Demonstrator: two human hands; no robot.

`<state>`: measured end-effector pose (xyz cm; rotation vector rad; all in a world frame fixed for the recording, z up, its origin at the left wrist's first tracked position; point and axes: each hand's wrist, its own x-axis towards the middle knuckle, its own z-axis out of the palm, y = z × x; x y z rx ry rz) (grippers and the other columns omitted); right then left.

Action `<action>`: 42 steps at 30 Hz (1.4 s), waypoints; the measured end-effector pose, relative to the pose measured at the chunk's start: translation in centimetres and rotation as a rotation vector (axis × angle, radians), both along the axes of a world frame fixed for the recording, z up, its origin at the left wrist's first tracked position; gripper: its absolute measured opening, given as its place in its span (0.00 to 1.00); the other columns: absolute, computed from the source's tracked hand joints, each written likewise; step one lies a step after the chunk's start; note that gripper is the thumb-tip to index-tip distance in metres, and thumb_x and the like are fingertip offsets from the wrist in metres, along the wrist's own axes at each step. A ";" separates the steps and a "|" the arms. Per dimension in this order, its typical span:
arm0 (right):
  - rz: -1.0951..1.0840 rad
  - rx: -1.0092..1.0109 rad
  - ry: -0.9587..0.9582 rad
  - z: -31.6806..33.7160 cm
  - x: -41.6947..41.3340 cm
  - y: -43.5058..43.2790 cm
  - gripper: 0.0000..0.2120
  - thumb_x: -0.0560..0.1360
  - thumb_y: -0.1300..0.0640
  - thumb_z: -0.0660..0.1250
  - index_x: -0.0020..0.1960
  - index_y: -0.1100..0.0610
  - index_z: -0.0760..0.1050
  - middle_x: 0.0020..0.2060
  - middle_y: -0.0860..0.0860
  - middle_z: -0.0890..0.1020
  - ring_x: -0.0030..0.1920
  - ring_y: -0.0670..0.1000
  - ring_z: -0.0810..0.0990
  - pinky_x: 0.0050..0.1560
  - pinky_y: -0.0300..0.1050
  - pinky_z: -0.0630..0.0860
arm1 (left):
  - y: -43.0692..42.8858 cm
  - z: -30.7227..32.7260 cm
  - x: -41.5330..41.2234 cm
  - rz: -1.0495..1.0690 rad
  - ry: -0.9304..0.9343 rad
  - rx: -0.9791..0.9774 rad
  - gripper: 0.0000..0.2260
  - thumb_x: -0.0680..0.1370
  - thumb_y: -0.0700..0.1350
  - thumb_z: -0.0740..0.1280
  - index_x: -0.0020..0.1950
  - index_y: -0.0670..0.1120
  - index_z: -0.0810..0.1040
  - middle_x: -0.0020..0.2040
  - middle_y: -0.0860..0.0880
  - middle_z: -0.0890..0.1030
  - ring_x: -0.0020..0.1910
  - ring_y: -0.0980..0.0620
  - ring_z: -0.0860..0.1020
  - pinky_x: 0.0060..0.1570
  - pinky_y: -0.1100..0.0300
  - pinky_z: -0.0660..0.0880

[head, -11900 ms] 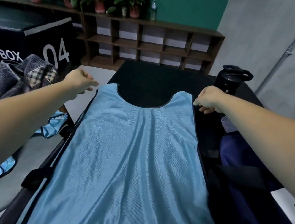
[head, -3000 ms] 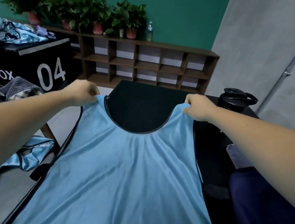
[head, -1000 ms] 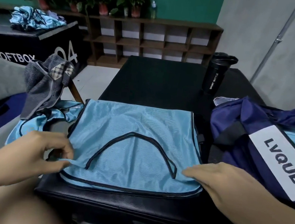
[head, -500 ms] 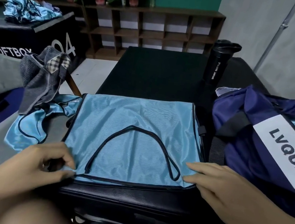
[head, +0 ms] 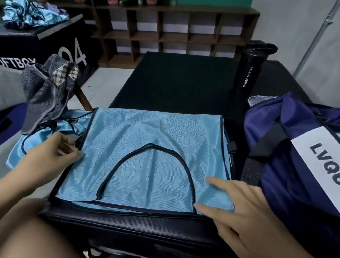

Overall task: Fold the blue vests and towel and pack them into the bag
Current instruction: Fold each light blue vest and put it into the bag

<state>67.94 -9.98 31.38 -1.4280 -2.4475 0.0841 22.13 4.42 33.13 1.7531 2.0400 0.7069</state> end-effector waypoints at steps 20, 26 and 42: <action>-0.132 -0.020 0.187 -0.7 0.3 -0.7 0.21 0.85 0.38 0.58 0.72 0.44 0.77 0.73 0.40 0.73 0.73 0.46 0.71 0.71 0.49 0.64 | 6.1 2.2 1.4 -0.011 0.102 -0.267 0.13 0.74 0.50 0.79 0.41 0.41 0.85 0.37 0.39 0.84 0.36 0.43 0.78 0.37 0.52 0.72; -0.138 -0.008 0.247 -0.7 0.4 -0.7 0.21 0.84 0.41 0.60 0.75 0.45 0.75 0.73 0.40 0.72 0.75 0.47 0.71 0.72 0.48 0.64 | 11.1 3.0 3.5 -0.118 0.443 -0.202 0.15 0.78 0.55 0.75 0.44 0.44 0.85 0.41 0.46 0.83 0.40 0.50 0.78 0.35 0.55 0.72; -0.160 -0.021 0.222 -1.3 0.4 -0.5 0.20 0.84 0.40 0.62 0.72 0.46 0.77 0.72 0.40 0.73 0.74 0.45 0.71 0.73 0.45 0.63 | 18.5 2.2 16.4 -0.231 0.453 0.239 0.14 0.76 0.45 0.72 0.59 0.45 0.76 0.57 0.42 0.76 0.57 0.38 0.75 0.49 0.46 0.75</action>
